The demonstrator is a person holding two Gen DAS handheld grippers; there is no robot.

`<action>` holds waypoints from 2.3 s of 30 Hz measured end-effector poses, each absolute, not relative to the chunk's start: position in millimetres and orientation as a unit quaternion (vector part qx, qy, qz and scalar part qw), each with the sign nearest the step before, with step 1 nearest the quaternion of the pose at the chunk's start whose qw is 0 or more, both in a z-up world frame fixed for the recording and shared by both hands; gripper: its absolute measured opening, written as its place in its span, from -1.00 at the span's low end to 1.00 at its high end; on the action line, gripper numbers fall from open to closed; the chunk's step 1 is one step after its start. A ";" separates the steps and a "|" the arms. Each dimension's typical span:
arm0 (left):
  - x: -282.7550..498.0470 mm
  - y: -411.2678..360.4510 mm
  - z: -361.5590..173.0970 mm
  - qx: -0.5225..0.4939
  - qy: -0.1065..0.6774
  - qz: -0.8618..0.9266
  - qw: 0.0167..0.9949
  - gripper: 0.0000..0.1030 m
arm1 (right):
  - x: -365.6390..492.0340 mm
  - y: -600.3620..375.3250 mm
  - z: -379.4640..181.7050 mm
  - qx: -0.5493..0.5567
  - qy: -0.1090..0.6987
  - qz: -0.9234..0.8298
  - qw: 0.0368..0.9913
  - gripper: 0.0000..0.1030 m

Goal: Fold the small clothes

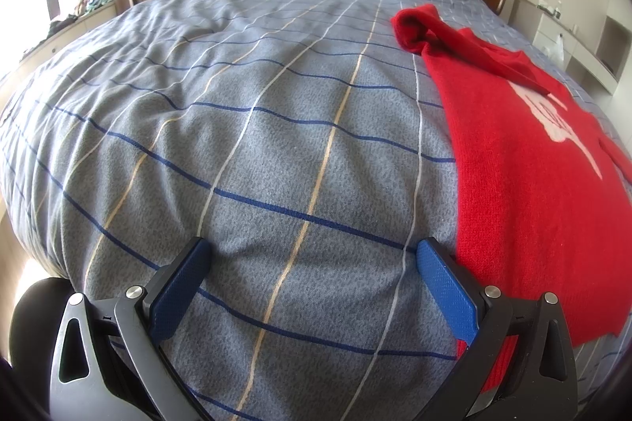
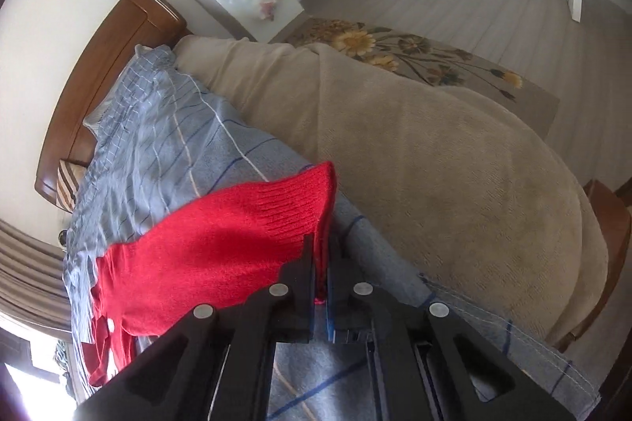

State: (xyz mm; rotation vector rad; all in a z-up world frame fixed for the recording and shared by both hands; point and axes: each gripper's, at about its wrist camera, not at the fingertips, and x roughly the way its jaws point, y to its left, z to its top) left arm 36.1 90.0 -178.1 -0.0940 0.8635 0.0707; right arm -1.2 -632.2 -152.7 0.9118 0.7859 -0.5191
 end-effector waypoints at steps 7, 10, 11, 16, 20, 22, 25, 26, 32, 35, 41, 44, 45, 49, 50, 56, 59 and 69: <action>35.8 88.6 -177.5 -0.043 0.415 0.034 0.908 0.99 | -12.5 -626.4 -156.6 0.424 0.338 -0.249 0.802 -0.82; 35.2 86.9 -177.5 -0.040 0.411 0.038 0.910 0.99 | -18.5 -618.1 -147.5 0.392 0.336 -0.265 0.814 -0.68; 34.4 86.5 -177.7 -0.039 0.410 0.039 0.910 0.99 | -21.6 -614.4 -143.4 0.379 0.335 -0.275 0.818 -0.62; 33.3 86.5 -178.5 -0.038 0.407 0.041 0.912 0.99 | -55.1 -578.8 -109.7 0.312 0.293 -0.335 0.839 -0.31; 33.4 86.3 -177.6 -0.035 0.408 0.042 0.911 0.99 | -80.5 -524.3 -84.5 0.267 0.242 -0.305 0.881 0.15; 34.7 87.0 -174.2 -0.032 0.415 0.040 0.908 0.99 | -83.2 -496.4 -81.7 0.248 0.236 -0.270 0.900 0.23; 37.6 89.6 -161.8 -0.025 0.429 0.033 0.902 0.99 | -80.7 -462.5 -89.4 0.220 0.242 -0.243 0.914 0.28; 38.7 90.5 -153.3 -0.020 0.427 0.031 0.904 0.99 | -82.1 -454.1 -94.0 0.213 0.241 -0.238 0.917 0.28; 72.5 69.7 -57.3 0.031 0.337 -0.031 0.940 0.99 | -76.5 -435.1 -109.0 0.209 0.253 -0.217 0.919 0.28; 105.4 34.0 -17.9 0.082 0.302 -0.089 0.946 0.99 | -68.9 -428.9 -112.9 0.198 0.264 -0.204 0.922 0.28; 159.5 -87.4 -19.7 0.261 0.294 -0.218 0.893 0.98 | -67.1 -419.5 -116.2 0.186 0.271 -0.195 0.924 0.28; 175.9 -140.8 -48.7 0.321 0.314 -0.255 0.856 0.56 | -66.4 -419.9 -118.2 0.191 0.275 -0.191 0.923 0.28; 183.2 -154.8 -57.2 0.330 0.330 -0.267 0.843 0.45 | -66.3 -420.3 -119.0 0.193 0.276 -0.189 0.922 0.28; 205.5 -190.3 -89.1 0.352 0.362 -0.275 0.818 0.33 | -66.0 -422.2 -120.5 0.202 0.278 -0.182 0.921 0.28; 212.1 -194.4 -96.7 0.358 0.368 -0.272 0.813 0.33 | -66.3 -422.8 -120.7 0.203 0.278 -0.180 0.921 0.28; 241.5 -204.1 -134.1 0.387 0.405 -0.252 0.789 -0.39 | -65.8 -426.2 -124.0 0.216 0.283 -0.173 0.919 0.28; 248.9 -205.9 -142.2 0.362 0.420 -0.259 0.791 -0.92 | -63.8 -426.1 -125.8 0.216 0.287 -0.170 0.918 0.28; 263.3 17.5 -15.5 0.020 0.358 -0.088 0.929 -0.95 | -62.5 -421.0 -123.1 0.203 0.283 -0.168 0.922 0.28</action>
